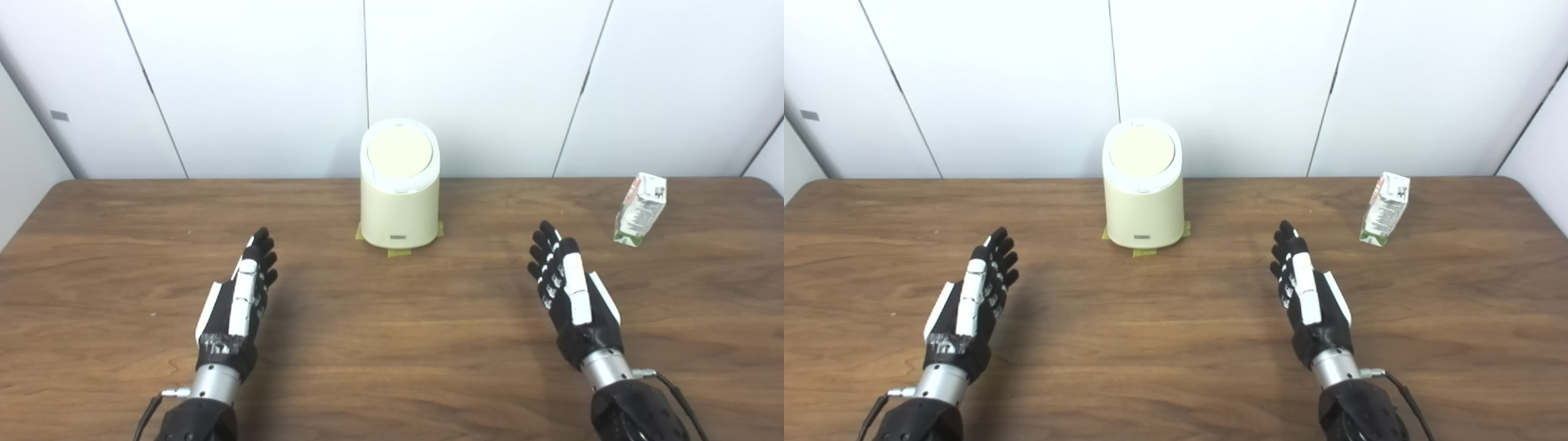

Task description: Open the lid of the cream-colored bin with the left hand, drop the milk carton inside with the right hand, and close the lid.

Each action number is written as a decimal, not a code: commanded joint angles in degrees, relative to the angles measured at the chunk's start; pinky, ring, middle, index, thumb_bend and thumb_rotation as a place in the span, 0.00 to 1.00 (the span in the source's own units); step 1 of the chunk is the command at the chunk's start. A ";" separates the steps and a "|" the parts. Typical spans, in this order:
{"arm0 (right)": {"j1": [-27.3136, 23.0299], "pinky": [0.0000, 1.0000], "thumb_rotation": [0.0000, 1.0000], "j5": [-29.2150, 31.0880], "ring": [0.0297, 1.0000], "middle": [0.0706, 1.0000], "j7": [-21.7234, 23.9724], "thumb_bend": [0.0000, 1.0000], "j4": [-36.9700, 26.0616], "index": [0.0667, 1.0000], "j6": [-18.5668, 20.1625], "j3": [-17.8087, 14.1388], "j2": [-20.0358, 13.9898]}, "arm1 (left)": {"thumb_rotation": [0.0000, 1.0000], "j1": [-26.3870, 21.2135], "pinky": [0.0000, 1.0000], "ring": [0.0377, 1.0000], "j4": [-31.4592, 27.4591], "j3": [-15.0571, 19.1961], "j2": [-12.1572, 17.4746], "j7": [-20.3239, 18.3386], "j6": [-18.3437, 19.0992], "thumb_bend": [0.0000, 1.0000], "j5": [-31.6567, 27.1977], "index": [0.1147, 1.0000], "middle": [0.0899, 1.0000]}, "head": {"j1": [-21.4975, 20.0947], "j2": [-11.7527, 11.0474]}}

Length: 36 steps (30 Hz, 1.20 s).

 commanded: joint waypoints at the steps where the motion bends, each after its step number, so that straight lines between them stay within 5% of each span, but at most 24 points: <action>1: -1.43 1.00 1.00 0.28 1.00 1.00 0.40 0.62 -1.80 1.00 -2.50 0.13 0.13 | 1.00 -1.11 1.00 1.00 -1.21 -0.09 0.38 -0.32 -1.09 0.45 -0.35 1.00 1.00 | 0.05 0.04; 25: -1.28 1.00 1.00 -0.01 1.00 1.00 0.40 0.62 -2.86 1.00 -1.17 1.46 -0.09 | 1.00 -1.10 1.00 1.00 -0.65 -0.71 0.87 -0.30 -0.79 0.43 0.57 1.00 1.00 | -0.01 0.74; 36: -0.97 1.00 1.00 0.42 1.00 1.00 0.86 0.64 -2.48 1.00 -1.68 1.33 -0.53 | 1.00 -0.80 1.00 1.00 -0.41 -1.09 0.79 -0.22 -0.86 0.45 1.33 1.00 1.00 | 0.15 -0.94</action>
